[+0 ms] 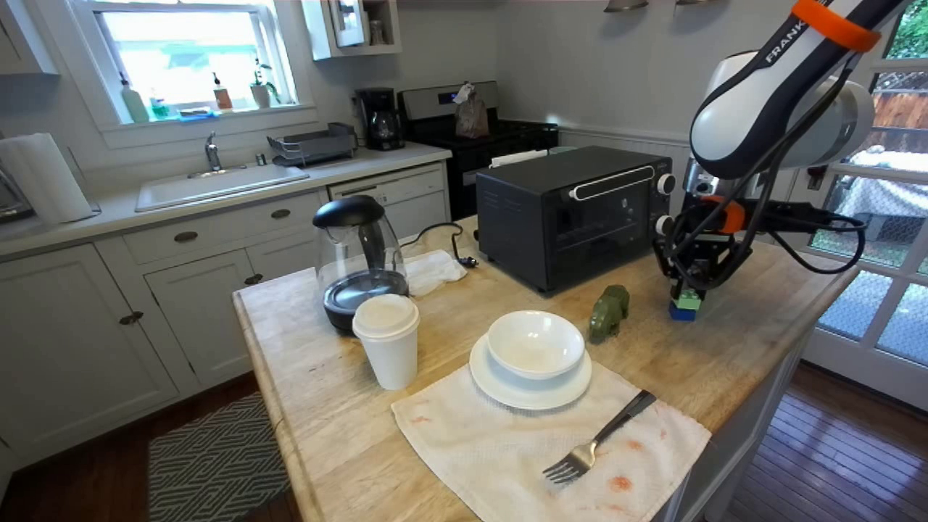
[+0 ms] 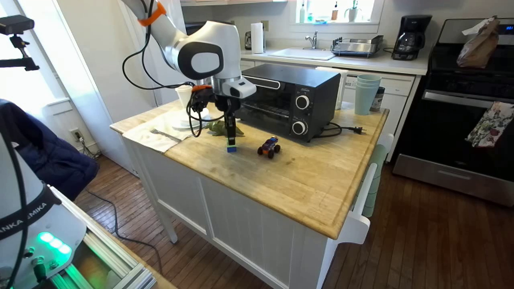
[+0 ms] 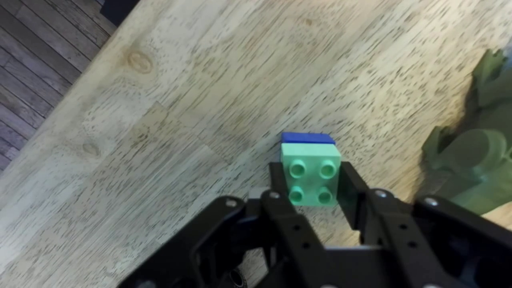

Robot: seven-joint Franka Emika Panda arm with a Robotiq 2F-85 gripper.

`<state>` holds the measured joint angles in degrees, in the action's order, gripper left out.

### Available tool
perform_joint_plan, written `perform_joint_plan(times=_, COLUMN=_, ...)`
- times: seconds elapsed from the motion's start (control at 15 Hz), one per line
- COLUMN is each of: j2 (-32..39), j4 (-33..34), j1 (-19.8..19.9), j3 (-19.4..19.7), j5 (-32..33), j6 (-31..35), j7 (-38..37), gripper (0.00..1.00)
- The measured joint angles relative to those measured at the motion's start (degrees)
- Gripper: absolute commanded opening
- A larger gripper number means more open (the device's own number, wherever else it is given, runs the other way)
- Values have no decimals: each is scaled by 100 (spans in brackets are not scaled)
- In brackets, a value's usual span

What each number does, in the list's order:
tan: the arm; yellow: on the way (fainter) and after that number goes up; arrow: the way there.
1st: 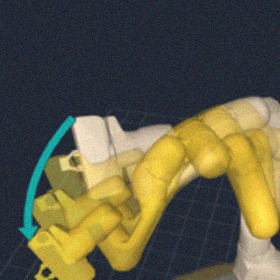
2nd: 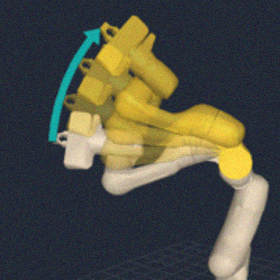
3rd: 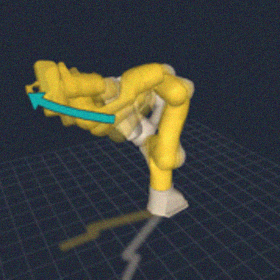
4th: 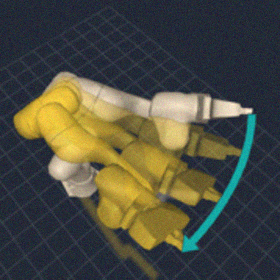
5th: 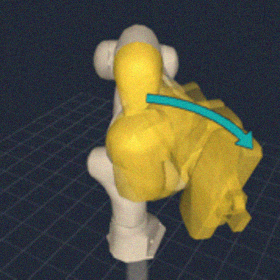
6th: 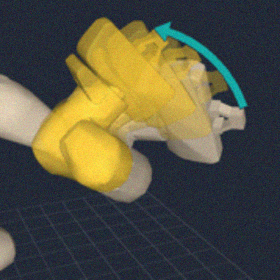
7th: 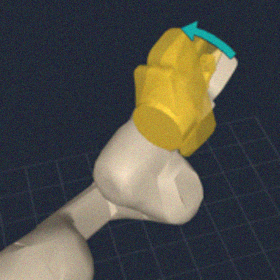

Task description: Pick up the lime green lego block and put it on the blue lego block

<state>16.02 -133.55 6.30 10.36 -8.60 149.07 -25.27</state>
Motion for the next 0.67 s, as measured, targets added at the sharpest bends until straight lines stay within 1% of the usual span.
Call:
perform_joint_plan(times=0.4, j2=2, j4=0, j1=-91, j3=56, j5=183, j6=6, j7=-163, gripper=11)
perform_joint_plan(times=0.67, j2=3, j4=0, j1=-121, j3=82, j5=189, j6=6, j7=-353, gripper=11)
